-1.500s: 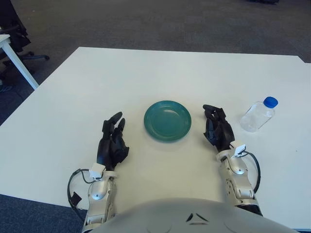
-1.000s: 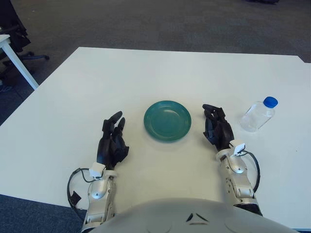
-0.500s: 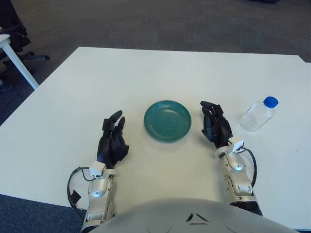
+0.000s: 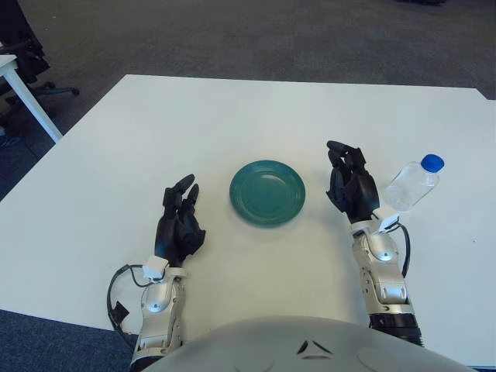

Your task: Put the bottle into the plate.

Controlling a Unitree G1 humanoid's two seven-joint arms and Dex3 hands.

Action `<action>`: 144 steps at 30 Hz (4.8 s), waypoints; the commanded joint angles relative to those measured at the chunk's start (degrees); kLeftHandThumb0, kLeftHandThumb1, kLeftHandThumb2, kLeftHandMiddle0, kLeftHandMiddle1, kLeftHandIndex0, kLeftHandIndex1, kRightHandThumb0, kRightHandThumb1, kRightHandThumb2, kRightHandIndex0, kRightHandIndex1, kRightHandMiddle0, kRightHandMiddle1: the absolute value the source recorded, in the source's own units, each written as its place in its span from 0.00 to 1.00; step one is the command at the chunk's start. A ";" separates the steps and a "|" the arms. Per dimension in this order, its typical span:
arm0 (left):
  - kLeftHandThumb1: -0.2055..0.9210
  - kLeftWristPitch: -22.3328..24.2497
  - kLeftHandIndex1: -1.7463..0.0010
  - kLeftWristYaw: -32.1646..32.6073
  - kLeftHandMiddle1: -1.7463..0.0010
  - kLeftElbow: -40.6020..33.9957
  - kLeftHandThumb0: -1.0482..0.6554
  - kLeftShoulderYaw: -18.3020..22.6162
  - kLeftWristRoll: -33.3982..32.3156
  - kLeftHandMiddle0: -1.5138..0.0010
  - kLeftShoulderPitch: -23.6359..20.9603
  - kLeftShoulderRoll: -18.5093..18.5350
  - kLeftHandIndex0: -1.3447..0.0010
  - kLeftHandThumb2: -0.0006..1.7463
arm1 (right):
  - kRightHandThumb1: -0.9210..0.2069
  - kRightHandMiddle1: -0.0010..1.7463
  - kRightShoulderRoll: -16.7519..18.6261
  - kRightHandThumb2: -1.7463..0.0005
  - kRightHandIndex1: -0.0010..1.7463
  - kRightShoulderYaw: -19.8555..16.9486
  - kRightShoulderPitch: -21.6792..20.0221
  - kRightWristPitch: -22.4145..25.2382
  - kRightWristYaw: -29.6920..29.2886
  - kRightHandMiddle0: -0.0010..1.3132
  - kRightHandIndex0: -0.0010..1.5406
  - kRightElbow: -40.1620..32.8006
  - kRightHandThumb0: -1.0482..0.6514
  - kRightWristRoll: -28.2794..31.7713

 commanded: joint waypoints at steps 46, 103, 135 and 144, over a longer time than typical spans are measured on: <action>1.00 1.34 0.49 -5.18 1.00 11.63 0.12 3.29 -4.62 0.80 -4.27 1.63 0.99 0.55 | 0.00 0.64 -5.99 0.66 0.35 -14.81 -5.98 -4.89 -1.45 0.22 0.28 -5.17 0.26 2.56; 1.00 -3.61 0.58 -19.50 1.00 25.00 0.09 12.00 -12.83 0.81 -13.07 5.53 1.00 0.56 | 0.00 1.00 -4.66 0.70 0.28 -18.09 -2.67 -5.73 -13.09 0.14 0.24 1.89 0.41 -4.00; 1.00 -2.86 0.58 -21.26 1.00 25.13 0.09 13.83 -13.33 0.81 -13.69 6.04 1.00 0.56 | 0.00 0.50 -4.50 0.68 0.11 -14.94 -1.49 -6.59 -13.33 0.00 0.24 2.39 0.22 -7.22; 1.00 -2.60 0.58 -21.77 1.00 25.18 0.09 14.12 -13.94 0.81 -13.77 6.56 1.00 0.56 | 0.00 0.39 -5.01 0.72 0.04 -12.94 -1.26 -9.53 -11.75 0.00 0.17 4.58 0.18 -7.97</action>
